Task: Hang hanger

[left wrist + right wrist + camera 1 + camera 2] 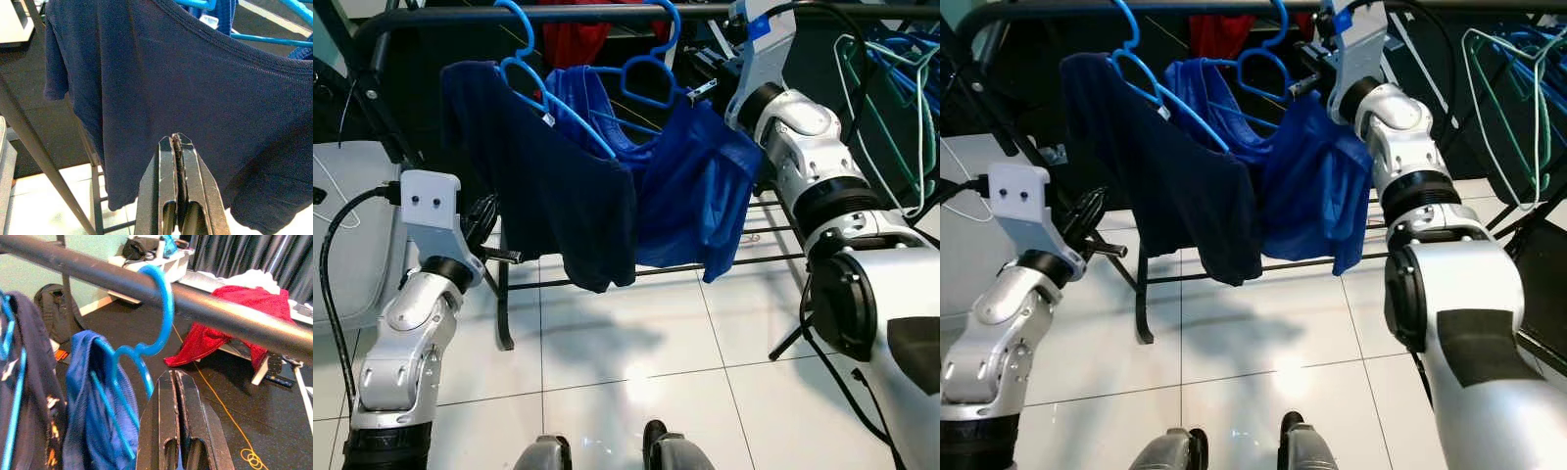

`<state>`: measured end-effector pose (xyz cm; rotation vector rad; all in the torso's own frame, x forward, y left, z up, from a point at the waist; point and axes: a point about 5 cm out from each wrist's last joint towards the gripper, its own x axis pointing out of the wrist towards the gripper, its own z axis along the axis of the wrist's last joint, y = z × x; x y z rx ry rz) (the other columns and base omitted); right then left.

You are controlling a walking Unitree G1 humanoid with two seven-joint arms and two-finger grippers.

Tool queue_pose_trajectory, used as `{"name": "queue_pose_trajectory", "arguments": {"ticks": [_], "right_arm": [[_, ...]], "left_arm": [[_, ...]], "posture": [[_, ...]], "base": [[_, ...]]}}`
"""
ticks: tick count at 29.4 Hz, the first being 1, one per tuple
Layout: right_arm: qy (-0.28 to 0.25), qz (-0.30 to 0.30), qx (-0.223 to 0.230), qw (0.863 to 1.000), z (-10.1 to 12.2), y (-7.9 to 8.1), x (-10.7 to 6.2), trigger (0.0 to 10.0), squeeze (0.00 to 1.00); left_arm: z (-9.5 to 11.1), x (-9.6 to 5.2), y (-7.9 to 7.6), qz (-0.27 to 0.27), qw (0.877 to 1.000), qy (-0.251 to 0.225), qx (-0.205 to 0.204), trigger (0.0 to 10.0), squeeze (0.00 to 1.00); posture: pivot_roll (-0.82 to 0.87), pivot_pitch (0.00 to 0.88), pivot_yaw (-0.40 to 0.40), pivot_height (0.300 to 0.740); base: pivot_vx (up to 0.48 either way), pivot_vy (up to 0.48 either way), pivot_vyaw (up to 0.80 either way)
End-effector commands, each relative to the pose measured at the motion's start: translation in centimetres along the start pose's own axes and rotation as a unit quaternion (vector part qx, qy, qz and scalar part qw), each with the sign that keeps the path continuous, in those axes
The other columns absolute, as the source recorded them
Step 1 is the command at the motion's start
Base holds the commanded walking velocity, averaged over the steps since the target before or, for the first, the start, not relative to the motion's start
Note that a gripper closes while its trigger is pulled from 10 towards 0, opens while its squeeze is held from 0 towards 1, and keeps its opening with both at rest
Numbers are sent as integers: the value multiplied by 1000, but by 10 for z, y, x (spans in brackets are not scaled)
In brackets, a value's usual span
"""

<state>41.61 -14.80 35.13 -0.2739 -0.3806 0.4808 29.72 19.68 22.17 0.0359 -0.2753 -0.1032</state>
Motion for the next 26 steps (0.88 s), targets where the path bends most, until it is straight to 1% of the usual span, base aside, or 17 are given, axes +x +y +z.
{"name": "queue_pose_trajectory", "arguments": {"ticks": [1,4,5,8,9,10,11,14,15,17,18,19,21,23,24,25,26], "right_arm": [[3,2,-5,1000,-5,-1,-4,0,0],[4,2,-2,1000,-8,-1,-4,0,0],[-2,-3,5,1000,-12,1,-6,7922,0],[-10,-10,13,1000,-17,2,-9,7922,0],[-36,-27,22,999,-22,6,-12,10000,0],[-36,-27,22,999,-22,6,-12,10000,0],[-61,-40,32,997,-25,10,-16,10000,0],[-61,-40,32,997,-25,10,-16,10000,0],[-87,-53,38,994,-27,15,-22,10000,0],[-87,-53,38,994,-27,15,-22,10000,0],[-114,-72,38,990,-28,21,-30,10000,0],[-114,-72,38,990,-28,21,-30,10000,0],[-119,-93,44,988,-30,30,-40,10000,0],[-117,-97,43,987,-30,32,-43,10000,0],[-109,-96,29,989,-31,33,-44,10000,0],[-109,-96,29,989,-31,33,-44,10000,0],[-104,-95,19,990,-31,33,-45,10000,0]], "left_arm": [[-5,0,-3,-6,1000,5,-1,10000,0],[-4,2,-3,-5,1000,3,-2,10000,0],[-5,2,-2,-2,1000,4,-6,10000,0],[-6,2,-1,1,1000,5,-10,10000,0],[-11,0,-2,5,1000,16,-18,10000,0],[-11,0,-2,5,1000,16,-18,10000,0],[-14,-1,-3,7,999,23,-23,10000,0],[-14,-1,-3,7,999,23,-23,10000,0],[-17,-2,-5,7,999,28,-27,10000,0],[-17,-2,-5,7,999,28,-27,10000,0],[-17,-1,-7,8,999,27,-27,10000,0],[-17,-1,-7,8,999,27,-27,10000,0],[-15,5,-11,13,999,8,-28,10000,0],[-14,7,-12,16,999,2,-30,10000,0],[-12,8,-13,19,999,-4,-35,10000,0],[-12,8,-13,19,999,-4,-35,10000,0],[-12,10,-14,21,999,-8,-39,10000,0]], "posture": [[21,267,4,740],[16,260,-2,740],[8,263,-5,740],[6,263,-5,740],[-5,255,4,740],[-5,255,4,740],[-5,255,4,740],[-5,255,4,740],[-6,258,7,740],[-6,258,7,740],[-22,255,14,740],[-22,255,14,740],[-38,244,7,740],[-38,244,7,740],[-46,242,4,740],[-46,242,4,740],[-50,242,2,740]], "base": [[0,0,0],[0,0,0],[0,0,0],[0,0,0],[0,0,0],[0,0,0],[0,0,0],[0,0,0],[0,0,0],[0,0,0],[0,0,0],[0,0,0],[0,0,0],[0,0,0],[0,0,0],[0,0,0],[0,0,0]]}}
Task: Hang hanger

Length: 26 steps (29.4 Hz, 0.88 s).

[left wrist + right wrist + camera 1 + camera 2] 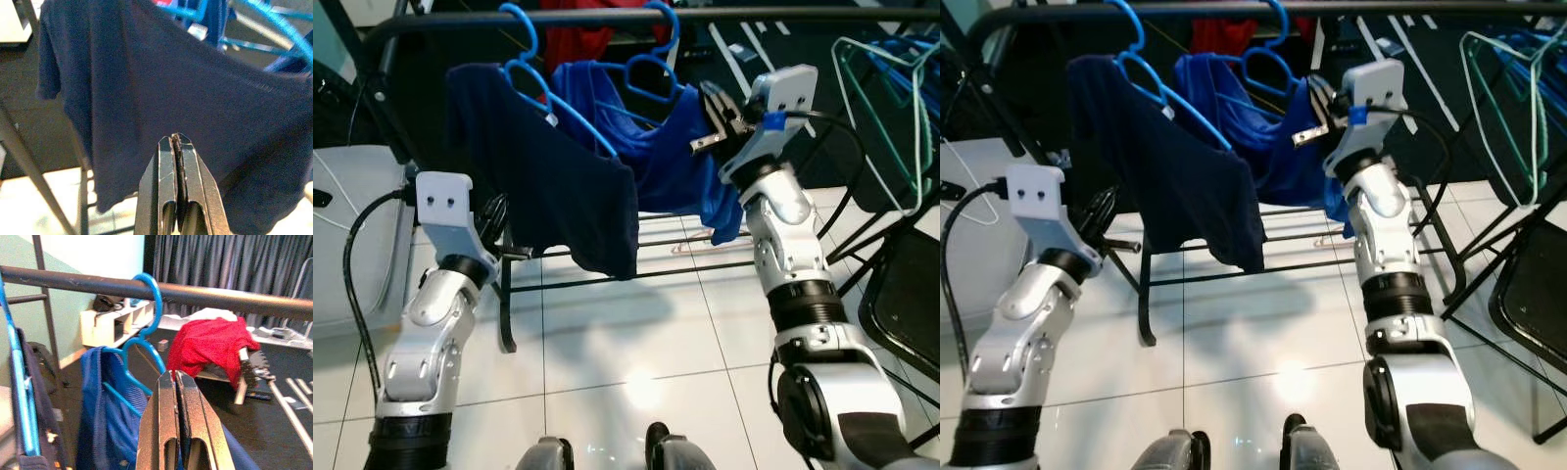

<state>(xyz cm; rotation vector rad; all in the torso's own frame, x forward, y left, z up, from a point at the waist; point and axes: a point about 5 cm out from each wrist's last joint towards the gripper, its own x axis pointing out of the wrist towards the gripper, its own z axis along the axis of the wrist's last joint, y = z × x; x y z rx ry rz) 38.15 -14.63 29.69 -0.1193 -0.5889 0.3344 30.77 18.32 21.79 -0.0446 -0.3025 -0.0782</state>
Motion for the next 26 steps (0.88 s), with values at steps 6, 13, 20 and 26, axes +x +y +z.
{"name": "queue_pose_trajectory", "arguments": {"ticks": [6,13,20,26], "right_arm": [[-39,23,-38,998,14,7,-7,10000,0],[-75,46,-25,996,22,32,-30,10000,0],[-59,71,-58,994,21,48,-37,10000,71],[-61,89,-54,993,24,54,-40,10000,0]], "left_arm": [[3,0,-5,8,999,-26,-17,10000,0],[13,-3,3,34,997,-66,-18,10000,0],[12,-3,5,42,997,-69,-17,10000,0],[11,-3,6,48,996,-75,-19,10000,0]], "posture": [[-61,239,-7,740],[-60,237,-9,740],[-62,234,-8,740],[-65,233,-8,740]], "base": [[393,0,533],[432,0,0],[441,0,114],[439,0,267]]}}
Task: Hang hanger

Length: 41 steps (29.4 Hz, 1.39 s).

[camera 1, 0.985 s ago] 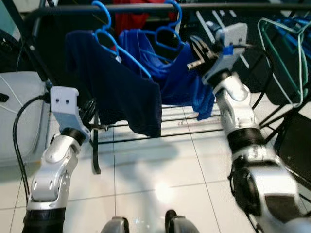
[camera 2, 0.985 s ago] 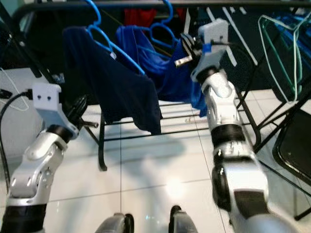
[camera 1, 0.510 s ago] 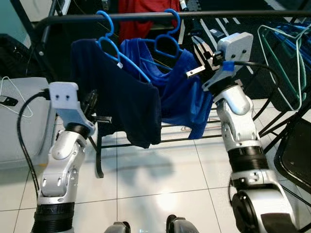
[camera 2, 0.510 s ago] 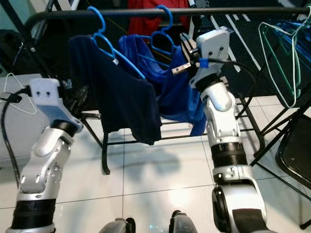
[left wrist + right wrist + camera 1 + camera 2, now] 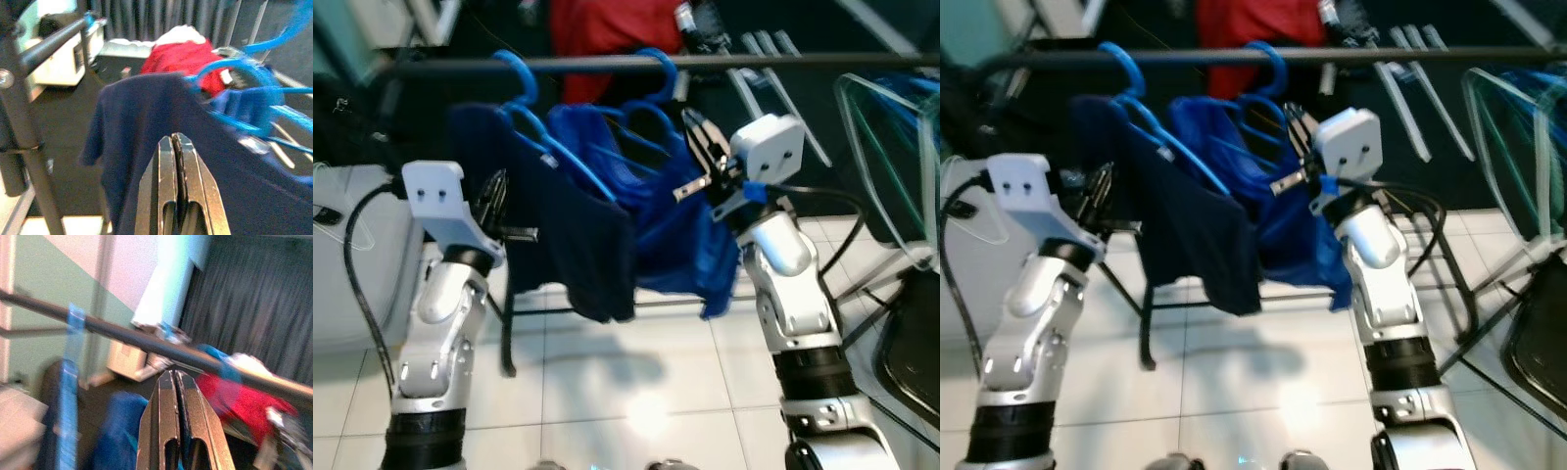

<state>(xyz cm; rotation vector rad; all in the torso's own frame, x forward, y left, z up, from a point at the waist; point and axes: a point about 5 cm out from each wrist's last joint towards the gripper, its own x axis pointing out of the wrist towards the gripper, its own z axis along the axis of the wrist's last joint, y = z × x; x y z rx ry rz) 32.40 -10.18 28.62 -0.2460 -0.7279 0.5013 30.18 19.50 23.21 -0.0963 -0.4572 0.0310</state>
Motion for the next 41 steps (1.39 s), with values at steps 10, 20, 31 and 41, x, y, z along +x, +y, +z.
{"name": "queue_pose_trajectory", "arguments": {"ticks": [10,20,31,41], "right_arm": [[-4,0,-11,1000,7,-1,-9,10000,0],[-3,8,13,1000,10,10,-17,10000,0],[79,-72,22,994,-6,10,-42,10000,0],[164,-130,-17,978,-19,-17,-62,10000,0]], "left_arm": [[-6,-5,-3,4,1000,0,-21,10000,0],[-10,-8,-2,2,1000,7,-16,10000,0],[-18,-11,-12,-49,998,38,-19,10000,0],[-29,-16,-17,-94,992,83,-9,10000,0]], "posture": [[-72,228,-15,740],[-77,230,-20,740],[-76,229,-15,740],[-82,222,-14,740]], "base": [[147,0,0],[0,0,0],[0,0,0],[0,0,0]]}}
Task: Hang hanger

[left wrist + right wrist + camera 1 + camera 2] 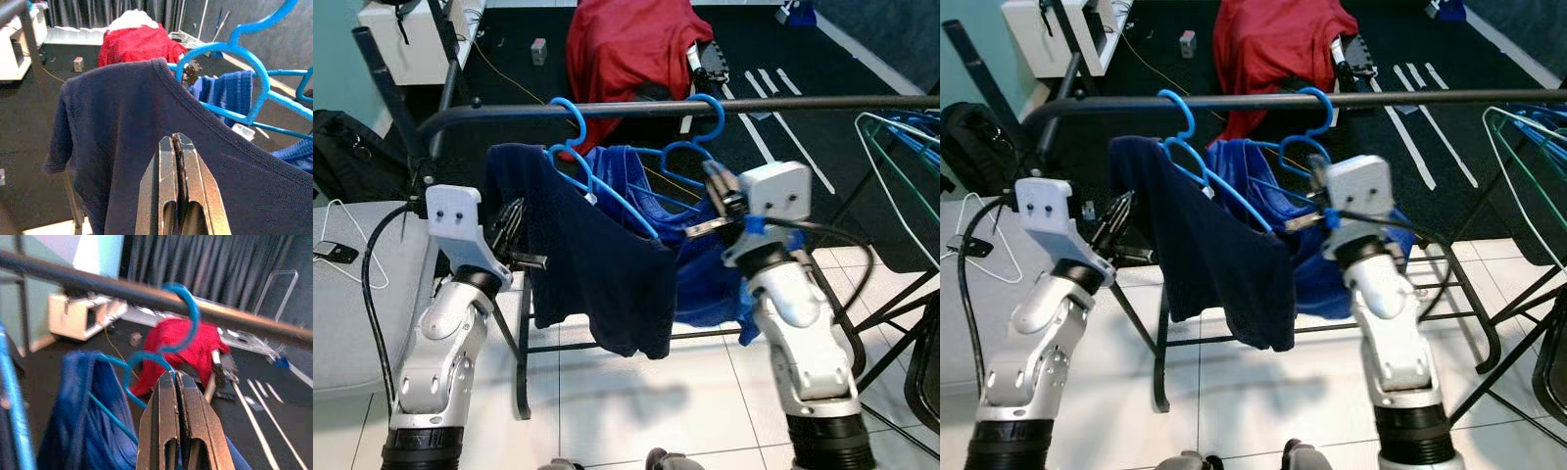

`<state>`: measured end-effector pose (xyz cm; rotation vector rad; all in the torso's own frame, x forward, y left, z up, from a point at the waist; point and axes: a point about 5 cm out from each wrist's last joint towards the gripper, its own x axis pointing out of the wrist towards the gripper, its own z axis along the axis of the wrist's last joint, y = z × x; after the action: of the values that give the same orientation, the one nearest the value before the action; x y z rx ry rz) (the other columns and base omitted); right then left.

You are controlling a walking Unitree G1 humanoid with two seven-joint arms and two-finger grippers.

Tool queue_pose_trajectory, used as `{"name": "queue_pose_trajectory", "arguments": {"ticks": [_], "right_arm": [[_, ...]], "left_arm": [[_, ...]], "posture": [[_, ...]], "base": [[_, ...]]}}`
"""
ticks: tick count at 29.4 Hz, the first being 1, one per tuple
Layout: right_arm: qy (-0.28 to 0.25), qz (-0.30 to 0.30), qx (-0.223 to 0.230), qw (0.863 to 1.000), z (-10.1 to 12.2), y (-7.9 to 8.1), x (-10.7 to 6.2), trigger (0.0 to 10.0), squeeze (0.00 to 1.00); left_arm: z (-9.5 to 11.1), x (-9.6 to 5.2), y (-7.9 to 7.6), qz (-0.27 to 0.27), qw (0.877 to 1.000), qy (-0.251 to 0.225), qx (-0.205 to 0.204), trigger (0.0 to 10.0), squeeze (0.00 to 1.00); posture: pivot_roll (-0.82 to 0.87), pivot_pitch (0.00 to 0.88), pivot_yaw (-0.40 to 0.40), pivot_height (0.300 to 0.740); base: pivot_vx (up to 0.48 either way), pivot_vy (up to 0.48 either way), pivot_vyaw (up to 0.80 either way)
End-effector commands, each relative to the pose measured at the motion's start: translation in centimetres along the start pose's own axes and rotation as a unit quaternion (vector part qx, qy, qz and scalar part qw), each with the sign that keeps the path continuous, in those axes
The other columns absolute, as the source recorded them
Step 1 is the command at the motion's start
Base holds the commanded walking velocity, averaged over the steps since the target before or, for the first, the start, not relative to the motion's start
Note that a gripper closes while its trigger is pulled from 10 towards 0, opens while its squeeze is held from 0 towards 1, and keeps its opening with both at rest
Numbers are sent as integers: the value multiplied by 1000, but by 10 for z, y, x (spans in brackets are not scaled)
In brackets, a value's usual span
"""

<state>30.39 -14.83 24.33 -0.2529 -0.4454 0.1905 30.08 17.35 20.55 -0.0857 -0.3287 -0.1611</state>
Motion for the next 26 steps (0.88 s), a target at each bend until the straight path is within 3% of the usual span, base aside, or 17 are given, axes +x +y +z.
{"name": "queue_pose_trajectory", "arguments": {"ticks": [1,4,8,9,15,26], "right_arm": [[12,9,-1,1000,-1,-2,0,10000,0],[24,81,-8,996,2,-10,5,10000,0],[15,126,-15,992,11,-21,12,10000,0],[9,134,-2,991,15,-27,15,10000,1000],[-6,136,-10,991,23,-41,16,10000,1000],[9,130,11,991,19,-15,-5,10000,1000]], "left_arm": [[-5,-2,2,-1,1000,18,8,10000,0],[-5,-2,4,9,1000,19,12,10000,0],[-5,-2,6,13,1000,19,11,10000,0],[-4,-3,6,15,1000,19,10,10000,0],[-5,-5,7,21,1000,21,9,10000,0],[-6,-8,7,20,999,27,7,10000,0]], "posture": [[-82,222,-14,740],[-85,223,-17,740],[-91,226,-19,740],[-91,233,-23,740],[-95,242,-32,740],[-91,250,-28,740]], "base": [[0,0,0],[0,0,0],[0,0,0],[0,0,0],[0,0,0],[0,0,0]]}}
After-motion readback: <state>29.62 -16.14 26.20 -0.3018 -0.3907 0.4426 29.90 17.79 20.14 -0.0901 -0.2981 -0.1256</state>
